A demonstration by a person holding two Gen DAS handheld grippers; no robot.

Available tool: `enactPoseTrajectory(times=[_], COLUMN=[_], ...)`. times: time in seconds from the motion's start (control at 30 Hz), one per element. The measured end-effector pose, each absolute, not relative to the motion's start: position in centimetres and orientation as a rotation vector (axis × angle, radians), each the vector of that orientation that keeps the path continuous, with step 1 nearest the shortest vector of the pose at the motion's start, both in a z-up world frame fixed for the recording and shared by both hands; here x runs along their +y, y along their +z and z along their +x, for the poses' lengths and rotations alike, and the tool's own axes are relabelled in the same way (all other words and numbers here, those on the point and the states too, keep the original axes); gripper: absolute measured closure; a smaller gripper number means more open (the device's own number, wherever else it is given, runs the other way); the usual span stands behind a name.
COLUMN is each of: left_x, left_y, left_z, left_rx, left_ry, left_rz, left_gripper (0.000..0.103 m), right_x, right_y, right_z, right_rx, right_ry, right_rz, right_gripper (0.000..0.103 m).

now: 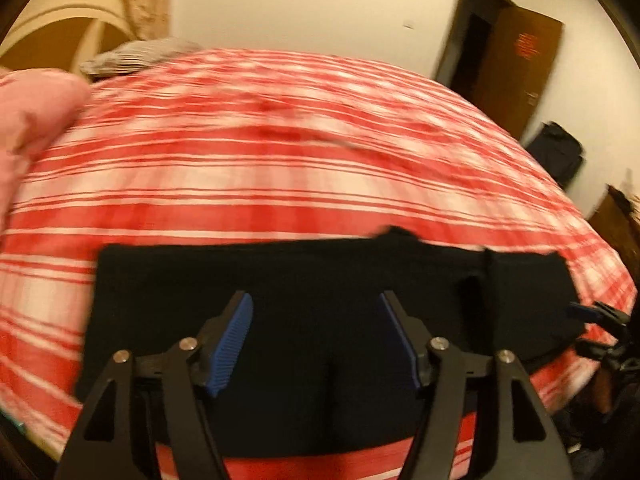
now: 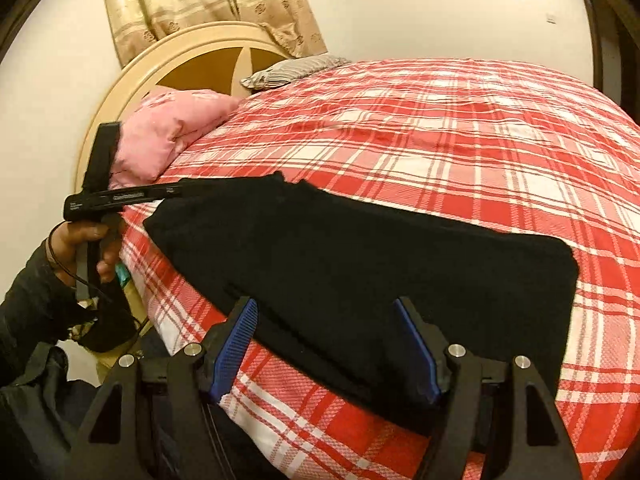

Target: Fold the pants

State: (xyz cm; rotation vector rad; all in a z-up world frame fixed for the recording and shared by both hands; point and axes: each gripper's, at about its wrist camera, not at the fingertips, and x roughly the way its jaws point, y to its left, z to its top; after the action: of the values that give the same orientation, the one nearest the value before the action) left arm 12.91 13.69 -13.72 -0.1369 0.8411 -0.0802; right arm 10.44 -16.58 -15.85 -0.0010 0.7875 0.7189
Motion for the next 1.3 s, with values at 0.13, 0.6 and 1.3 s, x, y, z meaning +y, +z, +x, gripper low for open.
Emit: enactPoseTrajectory(times=[0.13, 0.6, 1.3], left_x=[18.8, 26.4, 24.9], left_y=[-13.6, -19.1, -18.4], left_z=[12.4, 12.9, 13.5], left_rx=[0.802, 0.819, 0.857], left_ry=[0.046, 0.069, 0.105], left_rz=[-0.129, -0.357, -0.228], left_gripper=[0.035, 0.046, 0.064], right_x=[-16.7, -16.5, -15.6], right_y=[-15.4, -16.0, -16.8], right_z=[10.1, 9.8, 9.0], right_rx=[0.765, 0.767, 0.784], right_ry=[0.716, 0.708, 0.720], right_rz=[0.002, -0.001, -0.023], right_gripper=[0.032, 0.032, 0.032])
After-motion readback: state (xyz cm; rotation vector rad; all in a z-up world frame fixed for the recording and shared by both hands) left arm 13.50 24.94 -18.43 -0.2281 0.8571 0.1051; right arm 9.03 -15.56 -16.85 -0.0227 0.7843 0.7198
